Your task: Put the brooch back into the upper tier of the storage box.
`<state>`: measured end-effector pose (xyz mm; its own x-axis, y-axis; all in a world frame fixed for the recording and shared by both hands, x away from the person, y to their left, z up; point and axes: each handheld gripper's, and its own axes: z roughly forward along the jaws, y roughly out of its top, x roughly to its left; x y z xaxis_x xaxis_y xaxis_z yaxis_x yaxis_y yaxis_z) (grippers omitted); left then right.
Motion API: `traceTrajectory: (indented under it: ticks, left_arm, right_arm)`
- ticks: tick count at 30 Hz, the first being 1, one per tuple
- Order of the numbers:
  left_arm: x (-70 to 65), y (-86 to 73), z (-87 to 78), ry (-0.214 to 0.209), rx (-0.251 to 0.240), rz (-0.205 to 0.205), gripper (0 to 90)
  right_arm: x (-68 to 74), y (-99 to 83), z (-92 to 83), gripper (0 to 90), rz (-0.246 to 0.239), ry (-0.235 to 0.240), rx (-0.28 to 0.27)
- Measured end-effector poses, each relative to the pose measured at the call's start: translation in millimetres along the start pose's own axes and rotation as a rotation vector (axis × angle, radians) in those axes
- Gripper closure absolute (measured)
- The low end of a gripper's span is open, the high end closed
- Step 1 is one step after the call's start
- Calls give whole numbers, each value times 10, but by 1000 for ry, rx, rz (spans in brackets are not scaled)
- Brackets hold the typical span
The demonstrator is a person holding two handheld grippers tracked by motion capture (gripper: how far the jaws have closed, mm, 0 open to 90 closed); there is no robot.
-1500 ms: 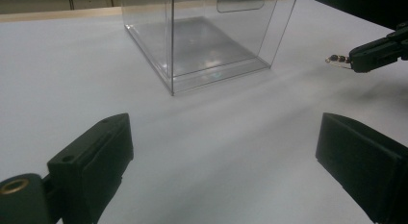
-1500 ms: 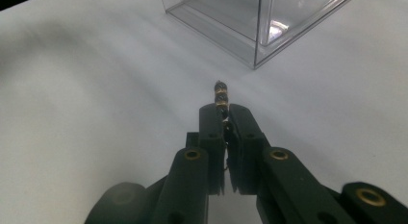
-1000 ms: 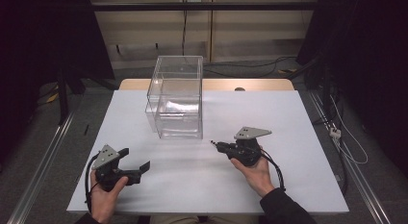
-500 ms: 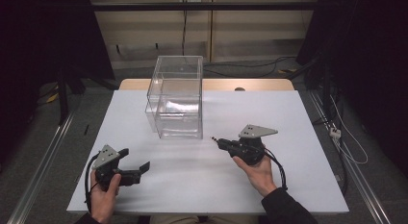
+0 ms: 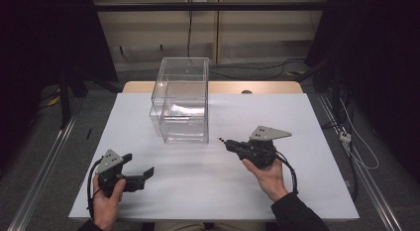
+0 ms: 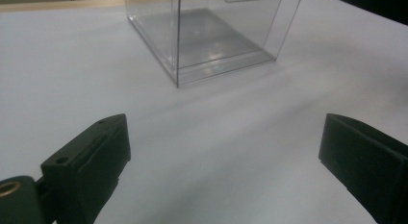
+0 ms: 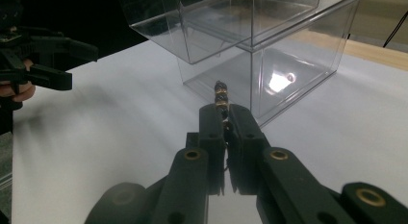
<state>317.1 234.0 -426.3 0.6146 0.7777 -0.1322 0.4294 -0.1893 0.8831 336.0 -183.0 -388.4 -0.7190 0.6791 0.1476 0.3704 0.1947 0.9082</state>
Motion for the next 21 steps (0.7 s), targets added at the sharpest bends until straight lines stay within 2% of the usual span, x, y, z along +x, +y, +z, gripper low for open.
traceTrajectory:
  ticks: [4,10,16,21]
  left_arm:
    - [-4,-3,8,2,10,2,37]
    - [4,0,-15,5,-5,2,36]
    - [-1,-4,-4,5,-4,-2,37]
    - [7,-4,-16,0,-11,-3,37]
  right_arm:
    - [19,28,-26,855,-8,4,-15]
    - [59,42,-27,855,-18,3,-37]
    - [104,90,-65,855,-35,7,-79]
    - [128,132,-83,855,-42,14,-85]
